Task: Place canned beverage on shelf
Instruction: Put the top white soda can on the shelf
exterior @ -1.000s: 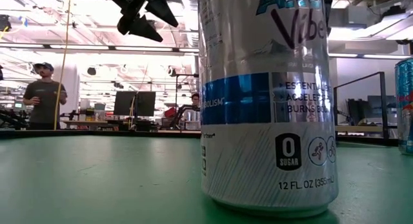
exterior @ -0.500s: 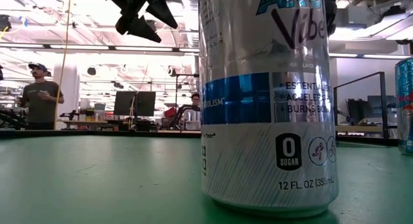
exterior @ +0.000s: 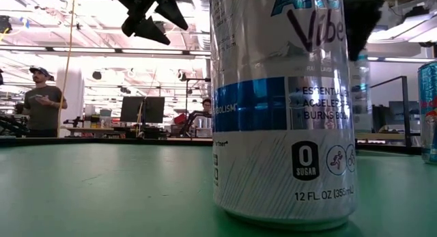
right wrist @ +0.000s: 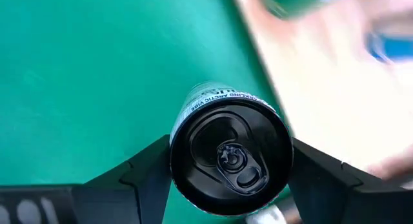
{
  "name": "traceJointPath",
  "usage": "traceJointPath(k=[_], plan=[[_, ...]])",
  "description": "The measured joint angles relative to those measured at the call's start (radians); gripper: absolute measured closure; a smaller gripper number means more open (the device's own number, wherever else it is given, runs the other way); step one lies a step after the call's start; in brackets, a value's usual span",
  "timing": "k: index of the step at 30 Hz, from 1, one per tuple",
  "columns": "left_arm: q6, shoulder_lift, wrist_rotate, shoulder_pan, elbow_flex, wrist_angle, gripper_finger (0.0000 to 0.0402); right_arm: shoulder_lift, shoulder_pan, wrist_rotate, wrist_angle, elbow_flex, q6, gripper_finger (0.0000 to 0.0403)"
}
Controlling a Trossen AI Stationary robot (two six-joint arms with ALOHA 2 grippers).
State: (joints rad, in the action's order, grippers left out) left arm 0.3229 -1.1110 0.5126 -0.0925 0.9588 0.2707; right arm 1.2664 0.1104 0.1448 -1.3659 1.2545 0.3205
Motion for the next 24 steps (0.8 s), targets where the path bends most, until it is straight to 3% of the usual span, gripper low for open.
traceJointPath(k=[4,10,24], plan=[[0.008,0.000,0.001,0.000,0.000,0.000,0.0017,-0.075,0.089,0.045,-0.086,0.000,-0.054,0.0125],[0.021,0.000,0.018,0.000,0.000,0.000,0.0017,-0.152,0.283,0.045,-0.082,0.001,-0.203,0.0125],[0.058,0.000,0.038,0.000,0.000,0.000,0.0017,-0.018,0.752,-0.023,0.060,0.003,-0.655,0.0125]])
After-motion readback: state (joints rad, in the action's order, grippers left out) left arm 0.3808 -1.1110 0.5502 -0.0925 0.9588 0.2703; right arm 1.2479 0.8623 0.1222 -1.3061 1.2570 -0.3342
